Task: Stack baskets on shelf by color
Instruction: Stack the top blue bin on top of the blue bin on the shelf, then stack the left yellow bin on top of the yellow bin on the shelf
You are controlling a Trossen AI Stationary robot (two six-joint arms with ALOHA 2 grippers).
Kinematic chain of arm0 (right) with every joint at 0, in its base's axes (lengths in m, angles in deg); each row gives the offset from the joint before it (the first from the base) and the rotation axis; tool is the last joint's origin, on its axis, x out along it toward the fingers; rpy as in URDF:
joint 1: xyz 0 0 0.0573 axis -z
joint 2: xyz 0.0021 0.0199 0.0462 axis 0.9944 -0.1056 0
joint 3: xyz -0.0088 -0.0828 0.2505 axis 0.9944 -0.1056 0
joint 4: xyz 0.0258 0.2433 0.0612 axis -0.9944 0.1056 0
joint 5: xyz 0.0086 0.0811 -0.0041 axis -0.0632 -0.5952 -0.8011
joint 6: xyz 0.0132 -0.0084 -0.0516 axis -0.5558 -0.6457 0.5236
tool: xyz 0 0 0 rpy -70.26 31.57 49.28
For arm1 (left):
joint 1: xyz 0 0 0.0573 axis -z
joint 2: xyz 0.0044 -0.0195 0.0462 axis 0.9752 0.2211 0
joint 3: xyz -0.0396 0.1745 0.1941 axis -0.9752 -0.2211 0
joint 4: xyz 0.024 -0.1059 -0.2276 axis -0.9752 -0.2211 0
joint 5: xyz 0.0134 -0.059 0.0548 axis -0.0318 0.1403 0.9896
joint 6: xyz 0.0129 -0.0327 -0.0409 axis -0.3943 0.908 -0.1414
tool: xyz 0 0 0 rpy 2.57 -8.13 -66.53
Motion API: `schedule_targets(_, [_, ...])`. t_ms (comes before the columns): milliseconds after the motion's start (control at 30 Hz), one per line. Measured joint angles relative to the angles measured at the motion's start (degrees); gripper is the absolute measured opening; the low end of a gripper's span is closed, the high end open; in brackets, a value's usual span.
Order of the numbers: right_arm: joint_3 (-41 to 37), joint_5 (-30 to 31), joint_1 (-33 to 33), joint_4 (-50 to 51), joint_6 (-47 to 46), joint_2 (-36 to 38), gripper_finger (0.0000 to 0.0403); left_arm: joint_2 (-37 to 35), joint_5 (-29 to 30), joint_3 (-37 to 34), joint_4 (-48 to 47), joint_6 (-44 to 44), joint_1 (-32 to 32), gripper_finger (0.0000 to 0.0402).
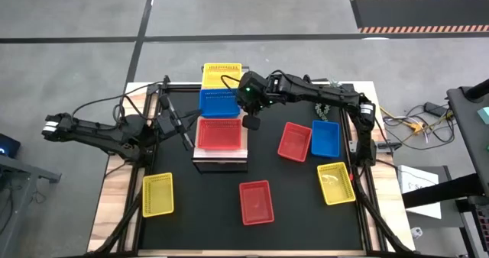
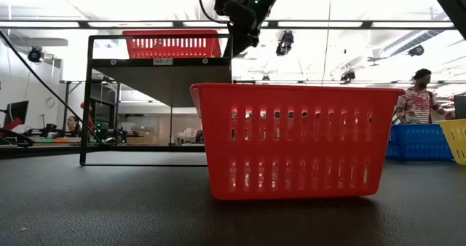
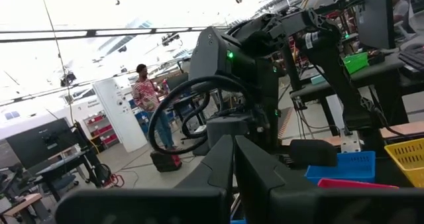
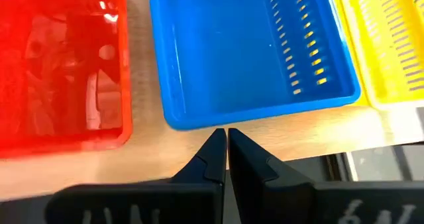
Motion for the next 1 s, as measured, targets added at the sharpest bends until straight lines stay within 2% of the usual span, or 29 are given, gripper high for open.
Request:
schedule_targets(133, [0.0,0.44,-0.71,3.01,1.85,3.86,0.0009,0.15,-0.06,0.01,-0.14,8.86,0.23,0.0])
schedule_targets(233, [-3.48,0.43,-1.57,3.07,2.71,9.96,0.0009,1.03,-2.3,0.09,-1.57,16.31,1.63,0.0])
schedule_targets(333, [-10.7,0.51,-2.94,-2.87,3.81,16.99,0.0009,2.05,-8.39,1.0,-0.55,17.86,4.2,0.0])
schedule_targets(400, [-16.68,0.43,-4.01,-7.47,5.09,21.76,0.0009,2.3,-10.84,2.58,3.41,17.91,6.67,0.0])
schedule_targets(567, [-30.85,0.2,-4.9,-20.41,8.89,32.3,0.0009,5.38,-11.56,3.98,7.93,23.84,12.65,0.0])
schedule_targets(667, [-37.6,0.23,-4.84,-26.55,12.53,36.43,0.0009,9.76,-9.5,3.85,7.94,33.27,15.02,0.0])
schedule_targets(833, [-45.32,-0.03,-4.87,-34.49,18.15,40.83,0.0009,17.74,-1.77,4.94,6.02,49.9,19.11,0.0])
schedule_targets(900, [-47.14,0.0,-4.86,-35.9,20.43,41.68,0.0009,19.12,-1.43,6.45,6.66,59.1,20.68,0.0])
schedule_targets(1000, [-48.86,-0.01,-4.75,-36.36,22.09,42.3,0.0009,20.81,-1.33,7.83,0.26,74.9,23.6,0.0])
